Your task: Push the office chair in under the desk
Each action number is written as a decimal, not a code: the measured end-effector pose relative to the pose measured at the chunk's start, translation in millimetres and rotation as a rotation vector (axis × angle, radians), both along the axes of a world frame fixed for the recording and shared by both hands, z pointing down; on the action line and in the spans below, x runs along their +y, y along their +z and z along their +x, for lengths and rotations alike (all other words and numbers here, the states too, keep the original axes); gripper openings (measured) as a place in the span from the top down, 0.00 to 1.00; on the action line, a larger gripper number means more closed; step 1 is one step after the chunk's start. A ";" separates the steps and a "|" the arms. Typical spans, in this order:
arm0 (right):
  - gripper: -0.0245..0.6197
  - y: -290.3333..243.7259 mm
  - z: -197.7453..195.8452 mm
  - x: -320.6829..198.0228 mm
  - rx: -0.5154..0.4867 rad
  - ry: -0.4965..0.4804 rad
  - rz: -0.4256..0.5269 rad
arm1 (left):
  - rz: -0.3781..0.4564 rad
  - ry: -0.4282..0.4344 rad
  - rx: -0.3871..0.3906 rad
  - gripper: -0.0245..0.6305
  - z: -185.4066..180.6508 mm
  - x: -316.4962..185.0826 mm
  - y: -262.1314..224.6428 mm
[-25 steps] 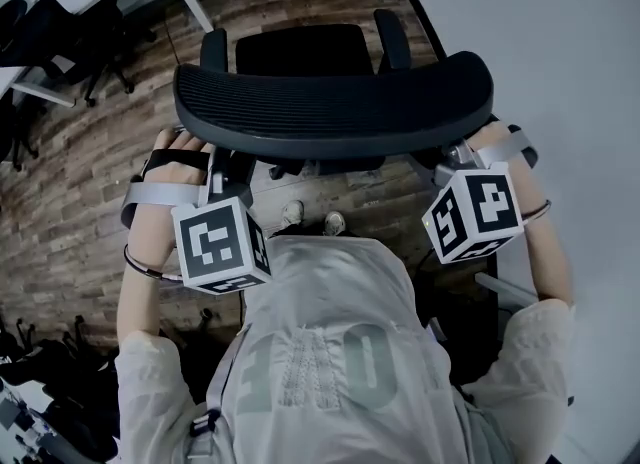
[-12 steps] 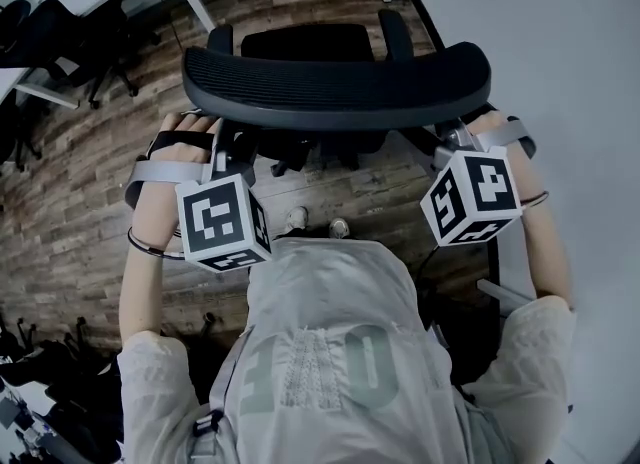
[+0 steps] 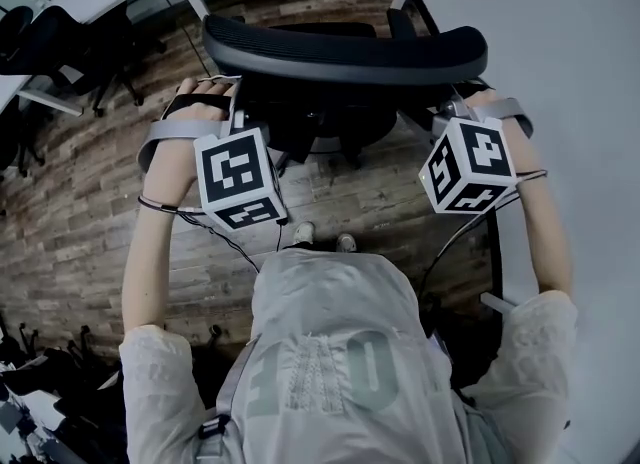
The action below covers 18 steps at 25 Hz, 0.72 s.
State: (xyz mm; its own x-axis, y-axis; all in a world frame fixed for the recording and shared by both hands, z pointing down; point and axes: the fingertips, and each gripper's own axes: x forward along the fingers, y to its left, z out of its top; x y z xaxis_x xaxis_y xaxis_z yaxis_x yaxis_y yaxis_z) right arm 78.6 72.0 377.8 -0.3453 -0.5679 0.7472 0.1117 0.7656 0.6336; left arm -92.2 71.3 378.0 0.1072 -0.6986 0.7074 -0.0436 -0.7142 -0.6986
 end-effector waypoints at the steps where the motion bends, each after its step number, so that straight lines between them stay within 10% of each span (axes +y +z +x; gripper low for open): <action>1: 0.80 0.3 -2.5 -8.6 -0.002 0.003 -0.001 | -0.001 0.001 -0.002 0.75 -2.4 -9.2 0.3; 18: 0.80 11.7 -31.3 -167.2 -0.018 0.043 -0.010 | -0.003 0.013 -0.066 0.75 -30.9 -175.2 11.9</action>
